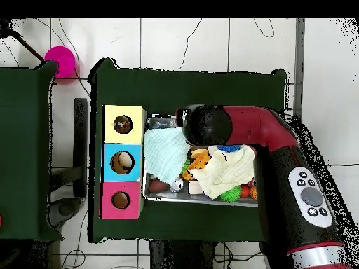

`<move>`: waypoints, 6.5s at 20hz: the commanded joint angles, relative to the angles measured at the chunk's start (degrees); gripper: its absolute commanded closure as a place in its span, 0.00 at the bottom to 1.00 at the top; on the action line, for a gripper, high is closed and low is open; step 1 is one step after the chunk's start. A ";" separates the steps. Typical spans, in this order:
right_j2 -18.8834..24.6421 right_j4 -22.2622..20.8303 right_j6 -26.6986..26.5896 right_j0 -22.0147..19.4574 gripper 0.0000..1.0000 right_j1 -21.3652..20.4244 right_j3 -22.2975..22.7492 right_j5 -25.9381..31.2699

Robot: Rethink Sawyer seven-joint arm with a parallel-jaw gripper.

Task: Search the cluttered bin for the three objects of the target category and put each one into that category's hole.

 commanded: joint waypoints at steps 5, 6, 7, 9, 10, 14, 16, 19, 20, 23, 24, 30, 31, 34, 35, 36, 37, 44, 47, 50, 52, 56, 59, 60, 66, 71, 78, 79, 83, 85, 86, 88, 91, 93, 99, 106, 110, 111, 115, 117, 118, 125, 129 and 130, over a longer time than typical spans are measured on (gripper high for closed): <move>-3.29 -3.19 -4.61 -5.19 1.00 -0.77 1.58 4.12; -3.01 -3.54 -5.58 -5.92 1.00 -0.24 1.10 3.82; -2.76 -3.74 -6.26 -6.70 1.00 0.34 0.85 3.44; -2.23 -4.29 -7.60 -8.17 1.00 1.38 0.19 2.85; -1.92 -4.49 -8.31 -8.91 1.00 1.82 -0.19 2.85; -1.20 -5.31 -10.05 -11.41 1.00 3.94 -1.91 2.90; -1.54 -6.18 -9.85 -11.86 1.00 5.71 -3.39 3.21; -2.49 -8.23 -8.29 -11.83 1.00 7.96 -5.15 1.54; -2.59 -8.54 -7.70 -11.93 1.00 8.51 -5.46 0.90; -2.01 -8.44 -7.87 -12.76 1.00 9.75 -6.81 2.20; -1.72 -8.56 -8.26 -13.05 1.00 9.93 -7.10 2.32; -1.76 -9.18 -6.96 -13.33 1.00 10.20 -6.90 1.93; -1.88 -9.25 -6.43 -13.22 1.00 10.09 -6.65 1.60; -1.95 -9.15 -5.33 -12.88 1.00 10.45 -6.40 0.95; -1.97 -9.11 -5.09 -12.72 1.00 10.63 -6.47 0.89; -2.02 -9.10 -4.86 -12.55 1.00 10.64 -6.50 0.84; -2.07 -9.10 -4.62 -12.40 1.00 10.61 -6.45 0.75; -2.61 -9.35 -1.86 -10.96 1.00 12.25 -7.16 -1.45; -3.01 -9.36 -0.39 -10.53 1.00 12.43 -6.75 -3.22; -3.68 -9.31 1.45 -9.93 1.00 12.43 -6.18 -5.02; -4.39 -9.51 2.86 -9.05 1.00 12.01 -5.68 -6.12; -5.49 -8.61 4.97 -7.10 1.00 11.70 -5.51 -5.90; -5.67 -7.61 5.31 -6.57 1.00 11.79 -5.29 -5.87; -5.74 -7.42 5.27 -6.43 1.00 11.85 -5.31 -5.88; -6.89 -6.93 6.67 -5.30 1.00 12.05 -4.13 -7.39; -8.19 -7.29 6.18 -4.62 0.00 12.09 -4.00 -8.20; -8.75 -6.84 4.75 -4.74 0.00 11.63 -2.82 -6.97; -8.79 -6.74 4.93 -4.83 0.00 11.84 -2.54 -7.21; -9.00 -6.77 5.28 -4.78 0.00 12.71 -2.14 -8.20; -9.23 -6.92 5.62 -4.51 0.00 13.46 -2.30 -8.87; -9.43 -6.92 6.08 -4.35 0.00 14.01 -2.35 -9.46; -9.88 -6.97 6.88 -3.87 0.00 14.72 -2.65 -10.42; -10.03 -6.36 7.26 -3.42 0.00 15.28 -2.90 -10.73; -10.07 -5.92 7.48 -3.10 0.00 15.42 -2.88 -10.91; -10.87 -5.04 8.66 -1.81 0.00 15.61 -2.80 -11.41; -11.91 -3.42 9.59 -0.37 0.00 14.56 -1.82 -10.86; -12.05 -2.80 8.76 -0.50 0.00 15.09 -1.81 -11.55; -12.10 -2.71 8.55 -0.50 0.00 15.34 -2.11 -11.68; -12.26 -2.59 8.11 -0.64 0.00 16.82 -3.37 -12.57; -12.25 -2.61 7.92 -0.75 0.00 17.54 -4.00 -13.04; -12.12 -2.57 7.75 -0.88 0.00 18.03 -4.34 -13.26; -11.90 -2.28 7.62 -1.03 0.00 20.95 -6.46 -15.37; -12.32 -1.69 8.30 -0.39 0.00 21.02 -6.36 -16.04; -12.38 -1.47 8.40 -0.26 0.00 21.08 -6.35 -16.19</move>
